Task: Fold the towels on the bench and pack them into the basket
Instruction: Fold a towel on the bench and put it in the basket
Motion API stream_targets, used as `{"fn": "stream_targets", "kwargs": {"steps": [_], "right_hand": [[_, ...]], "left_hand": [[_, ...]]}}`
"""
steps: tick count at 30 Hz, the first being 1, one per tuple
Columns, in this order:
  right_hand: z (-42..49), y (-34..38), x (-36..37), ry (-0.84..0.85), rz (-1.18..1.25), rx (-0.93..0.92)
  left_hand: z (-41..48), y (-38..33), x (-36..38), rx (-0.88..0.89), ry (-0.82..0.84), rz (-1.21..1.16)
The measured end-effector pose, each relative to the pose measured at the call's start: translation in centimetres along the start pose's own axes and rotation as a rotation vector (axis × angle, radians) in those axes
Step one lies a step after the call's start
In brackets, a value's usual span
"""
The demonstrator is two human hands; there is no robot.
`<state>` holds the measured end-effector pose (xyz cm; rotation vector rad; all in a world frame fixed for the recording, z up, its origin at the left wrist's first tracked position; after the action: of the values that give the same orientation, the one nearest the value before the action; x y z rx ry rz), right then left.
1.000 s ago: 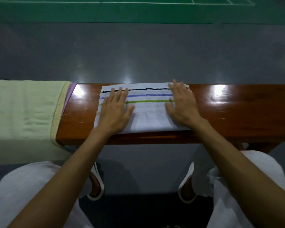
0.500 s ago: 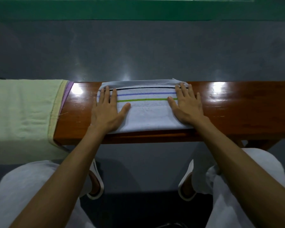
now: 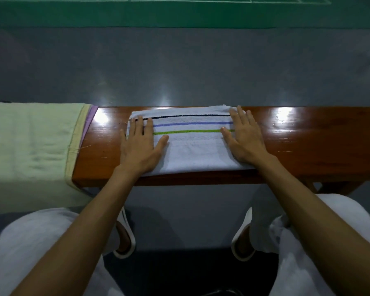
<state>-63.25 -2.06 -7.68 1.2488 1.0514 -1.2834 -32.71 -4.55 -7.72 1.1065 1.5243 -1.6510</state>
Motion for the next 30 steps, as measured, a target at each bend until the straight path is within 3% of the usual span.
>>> {"fn": "stream_targets", "kwargs": {"steps": [4,9,13,21,24,27,30], "right_hand": [[-0.7,-0.9,-0.7,-0.134,0.087,0.118],[-1.1,-3.0,-0.8,-0.059,0.012,0.373],[-0.8,-3.7,-0.6,0.013,0.050,0.408],[-0.6,-4.2,-1.3,0.199,0.285,0.388],[-0.5,-5.1,-3.2,0.184,0.409,0.414],[-1.1,-6.6,-4.9,0.263,0.781,0.568],[-1.5,-6.8,-6.4,0.390,1.104,0.566]], "left_hand": [[-1.2,-1.0,-0.5,0.062,-0.057,-0.045],[-2.4,-2.4,1.2,0.147,-0.013,-0.109],[-2.6,-2.7,2.6,0.171,0.023,-0.017],[-2.2,-3.7,2.9,0.154,0.019,-0.061],[-2.7,-5.5,2.8,0.155,0.039,-0.253],[-2.8,-7.2,2.1,0.057,0.071,-0.725],[-2.4,-7.7,0.9,0.002,0.079,-1.110]]}}
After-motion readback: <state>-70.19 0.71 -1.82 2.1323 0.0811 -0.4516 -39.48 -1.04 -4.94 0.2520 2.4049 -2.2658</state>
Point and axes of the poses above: each hand's wrist, its own z-axis towards the middle knuckle, its own x-axis out of the palm, y = z × x, the point moved 3 cm from there along z, towards the middle knuckle, and after that the axes turned 15 degrees about -z, right-handed, at the moved point
